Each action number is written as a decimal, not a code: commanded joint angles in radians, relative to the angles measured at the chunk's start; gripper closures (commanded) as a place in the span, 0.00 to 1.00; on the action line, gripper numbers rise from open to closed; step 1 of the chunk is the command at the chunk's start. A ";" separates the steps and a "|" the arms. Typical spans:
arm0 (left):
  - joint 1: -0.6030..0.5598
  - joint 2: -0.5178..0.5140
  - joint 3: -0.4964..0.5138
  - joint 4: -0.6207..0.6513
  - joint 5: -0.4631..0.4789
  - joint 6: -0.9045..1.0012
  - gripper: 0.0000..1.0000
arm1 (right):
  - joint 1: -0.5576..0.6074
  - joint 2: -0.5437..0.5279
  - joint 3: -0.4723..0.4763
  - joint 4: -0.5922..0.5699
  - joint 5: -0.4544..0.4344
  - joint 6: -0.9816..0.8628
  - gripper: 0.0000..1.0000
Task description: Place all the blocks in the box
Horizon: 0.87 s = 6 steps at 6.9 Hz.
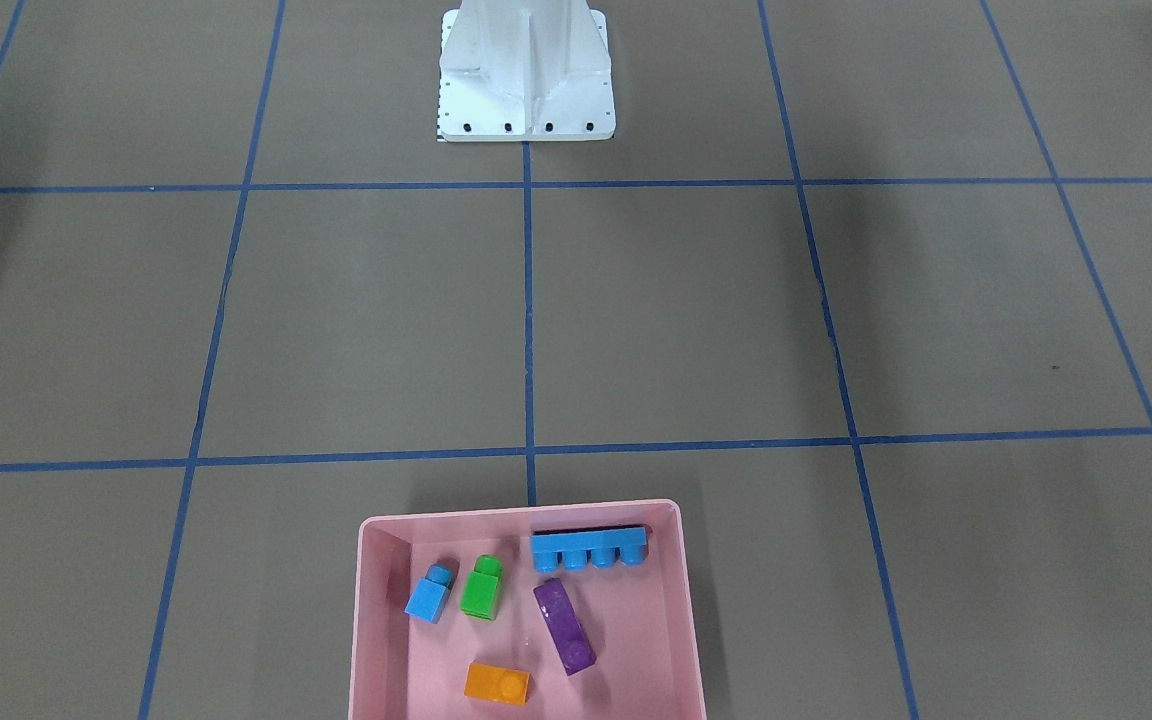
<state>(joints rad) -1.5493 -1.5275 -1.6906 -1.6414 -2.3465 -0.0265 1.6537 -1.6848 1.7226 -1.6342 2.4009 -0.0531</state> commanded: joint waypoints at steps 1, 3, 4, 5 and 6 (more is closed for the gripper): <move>0.000 0.004 0.000 0.002 -0.001 -0.001 0.00 | 0.000 0.000 0.000 0.002 -0.002 0.001 0.00; 0.005 0.003 0.012 0.000 -0.002 -0.001 0.00 | 0.000 0.000 0.000 0.002 -0.005 0.037 0.00; 0.005 0.003 0.012 0.000 -0.002 -0.003 0.00 | 0.000 0.000 0.002 0.013 -0.006 0.121 0.00; 0.005 0.003 0.012 0.000 -0.002 -0.003 0.00 | 0.000 0.000 0.000 0.013 -0.008 0.121 0.00; 0.005 0.003 0.012 0.000 -0.002 -0.003 0.00 | 0.000 0.002 0.000 0.013 -0.008 0.121 0.00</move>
<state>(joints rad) -1.5448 -1.5248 -1.6786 -1.6413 -2.3485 -0.0290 1.6537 -1.6839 1.7232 -1.6226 2.3938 0.0574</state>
